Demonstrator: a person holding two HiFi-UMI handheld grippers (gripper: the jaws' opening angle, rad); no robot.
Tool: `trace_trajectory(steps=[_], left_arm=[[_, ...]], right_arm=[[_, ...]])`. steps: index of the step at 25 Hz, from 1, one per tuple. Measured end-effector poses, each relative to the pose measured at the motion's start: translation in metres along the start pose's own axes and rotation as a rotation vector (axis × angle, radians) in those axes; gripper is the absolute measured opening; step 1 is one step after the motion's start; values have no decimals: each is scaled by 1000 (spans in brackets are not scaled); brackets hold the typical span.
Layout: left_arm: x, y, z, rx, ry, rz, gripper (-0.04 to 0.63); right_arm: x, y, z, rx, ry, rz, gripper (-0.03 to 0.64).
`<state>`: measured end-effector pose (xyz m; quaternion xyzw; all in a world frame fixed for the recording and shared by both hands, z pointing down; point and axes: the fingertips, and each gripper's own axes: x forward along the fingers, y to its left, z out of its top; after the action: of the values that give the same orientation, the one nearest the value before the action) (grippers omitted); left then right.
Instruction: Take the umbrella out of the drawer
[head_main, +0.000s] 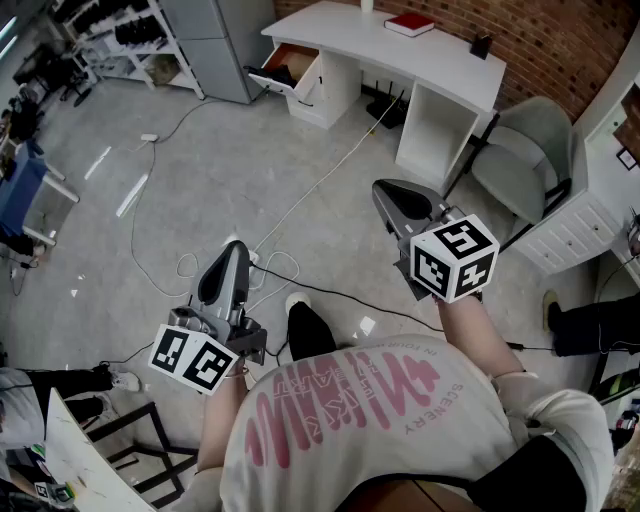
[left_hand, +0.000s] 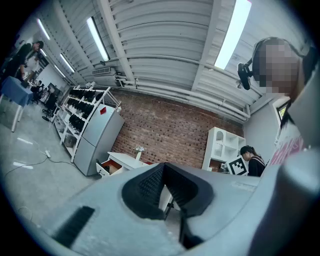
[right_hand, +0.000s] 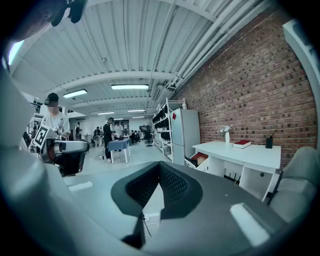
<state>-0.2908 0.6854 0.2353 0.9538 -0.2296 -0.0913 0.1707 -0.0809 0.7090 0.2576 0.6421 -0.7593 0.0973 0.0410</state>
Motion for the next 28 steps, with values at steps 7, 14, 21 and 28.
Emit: trace_trajectory(steps=[7,14,21,28], left_arm=[[18,40,6,-27,-5,5,4],[49,101,24,-54,-11,15,4],[88,170,62,-48,-12,1,4],[125,241,99,-30,-11,-8,5]], right_arm=[[37,-8,-3,12,29,-12,12],[98,-22,6,29,49,-31,12],[182,-33,32,53,38,-44,12],[257,-50,55,106,3,-89,12]])
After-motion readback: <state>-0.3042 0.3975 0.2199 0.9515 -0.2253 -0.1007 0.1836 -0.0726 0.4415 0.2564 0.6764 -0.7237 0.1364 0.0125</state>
